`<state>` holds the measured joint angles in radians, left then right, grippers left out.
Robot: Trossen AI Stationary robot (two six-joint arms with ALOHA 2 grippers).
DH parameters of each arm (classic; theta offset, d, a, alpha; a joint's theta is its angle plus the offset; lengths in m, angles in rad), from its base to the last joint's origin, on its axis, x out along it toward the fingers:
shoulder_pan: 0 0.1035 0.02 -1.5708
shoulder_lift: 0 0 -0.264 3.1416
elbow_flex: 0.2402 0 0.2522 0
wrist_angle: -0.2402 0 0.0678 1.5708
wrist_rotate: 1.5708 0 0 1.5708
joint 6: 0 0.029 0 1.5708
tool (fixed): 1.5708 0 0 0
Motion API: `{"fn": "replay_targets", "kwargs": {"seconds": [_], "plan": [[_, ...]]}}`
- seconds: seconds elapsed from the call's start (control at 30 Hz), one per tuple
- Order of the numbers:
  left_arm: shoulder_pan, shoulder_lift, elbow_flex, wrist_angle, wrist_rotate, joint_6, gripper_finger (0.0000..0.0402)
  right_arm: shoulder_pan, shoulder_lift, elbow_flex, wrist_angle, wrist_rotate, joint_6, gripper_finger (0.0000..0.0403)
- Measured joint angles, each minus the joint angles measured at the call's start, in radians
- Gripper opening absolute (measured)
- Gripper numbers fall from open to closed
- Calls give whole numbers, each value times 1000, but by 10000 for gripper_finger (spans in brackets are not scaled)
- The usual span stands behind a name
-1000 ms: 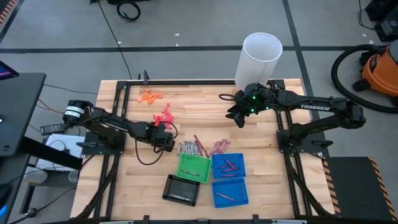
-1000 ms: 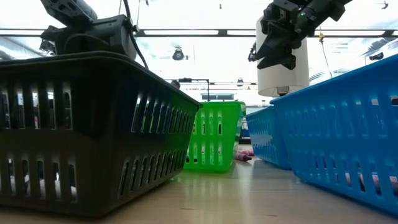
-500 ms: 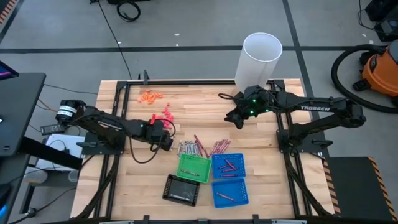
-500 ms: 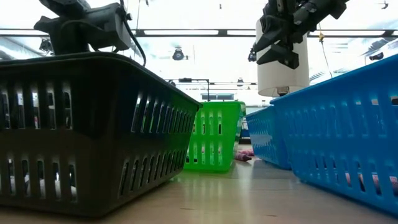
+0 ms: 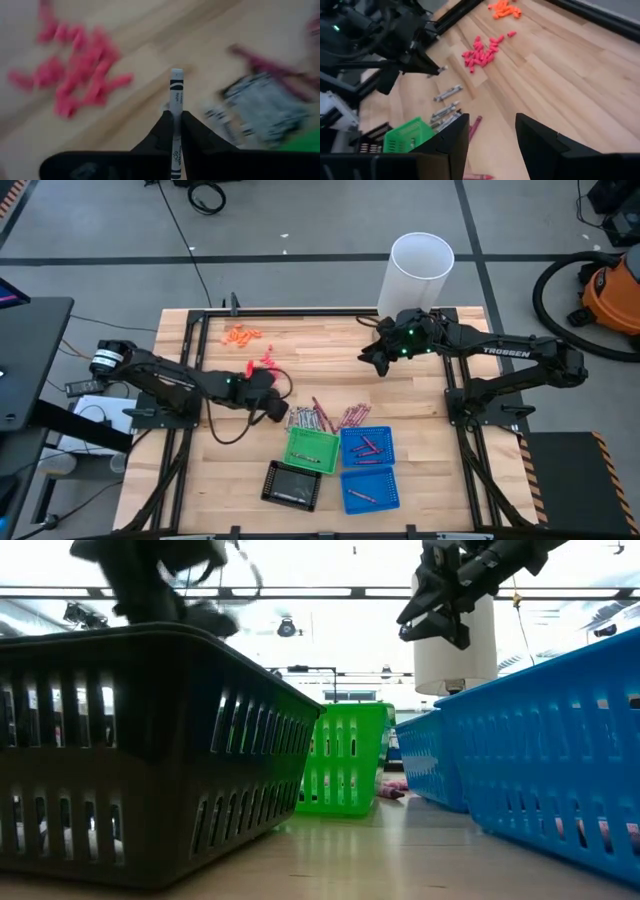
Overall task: Sort crayons
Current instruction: Put the white crayon into the black bin
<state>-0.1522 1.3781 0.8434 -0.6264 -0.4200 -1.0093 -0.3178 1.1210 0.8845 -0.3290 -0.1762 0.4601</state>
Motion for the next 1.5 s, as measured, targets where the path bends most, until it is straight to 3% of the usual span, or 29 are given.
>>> {"fn": "replay_targets", "kwargs": {"seconds": [0.2,0.47,0.8,1.0,1.23,1.5], "plan": [[-26,5,136,45,-9,218,16,-6,0,0,-1,-18,-54,169],[-60,5,182,298,57,403,16,-6,0,0,-1,-29,-97,169],[-101,5,179,471,163,406,16,-6,0,0,-1,-54,-116,169],[-227,32,177,433,305,389,16,-6,0,0,-2,-54,-124,169],[-353,161,177,488,310,392,16,-6,0,0,0,-82,-149,169],[-376,288,177,580,310,351,16,-6,0,0,-8,-139,-183,169]]}}
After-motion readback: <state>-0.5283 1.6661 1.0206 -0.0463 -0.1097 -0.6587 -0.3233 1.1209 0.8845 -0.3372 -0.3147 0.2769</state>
